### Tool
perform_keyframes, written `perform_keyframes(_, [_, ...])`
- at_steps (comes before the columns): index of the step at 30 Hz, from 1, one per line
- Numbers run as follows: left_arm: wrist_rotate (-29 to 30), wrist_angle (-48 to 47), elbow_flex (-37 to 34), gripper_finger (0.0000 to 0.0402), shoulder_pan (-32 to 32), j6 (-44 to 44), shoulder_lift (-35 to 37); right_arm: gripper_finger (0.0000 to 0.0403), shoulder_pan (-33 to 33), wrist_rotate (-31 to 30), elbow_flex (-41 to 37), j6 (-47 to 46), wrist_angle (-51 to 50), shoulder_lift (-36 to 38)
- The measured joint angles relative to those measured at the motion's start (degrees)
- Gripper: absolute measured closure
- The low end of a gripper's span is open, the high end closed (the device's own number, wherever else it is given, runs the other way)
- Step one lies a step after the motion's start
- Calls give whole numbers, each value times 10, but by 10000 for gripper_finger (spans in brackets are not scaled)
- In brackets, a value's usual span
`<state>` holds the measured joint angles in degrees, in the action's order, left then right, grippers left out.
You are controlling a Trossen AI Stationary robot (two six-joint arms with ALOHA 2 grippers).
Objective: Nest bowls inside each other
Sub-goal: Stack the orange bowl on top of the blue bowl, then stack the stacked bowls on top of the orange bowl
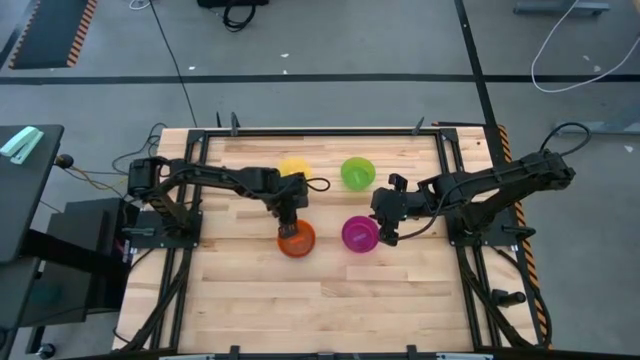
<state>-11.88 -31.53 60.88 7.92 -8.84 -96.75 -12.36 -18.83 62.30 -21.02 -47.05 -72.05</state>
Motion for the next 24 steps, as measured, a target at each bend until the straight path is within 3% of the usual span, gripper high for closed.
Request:
perform_keyframes(11, [0, -41, 31, 302, 0, -10, 0, 273, 4, 3, 0, -5, 0, 0])
perform_keyframes(24, [9, -100, 82, 273, 20, 20, 1, 270, 54, 83, 0, -18, -13, -51])
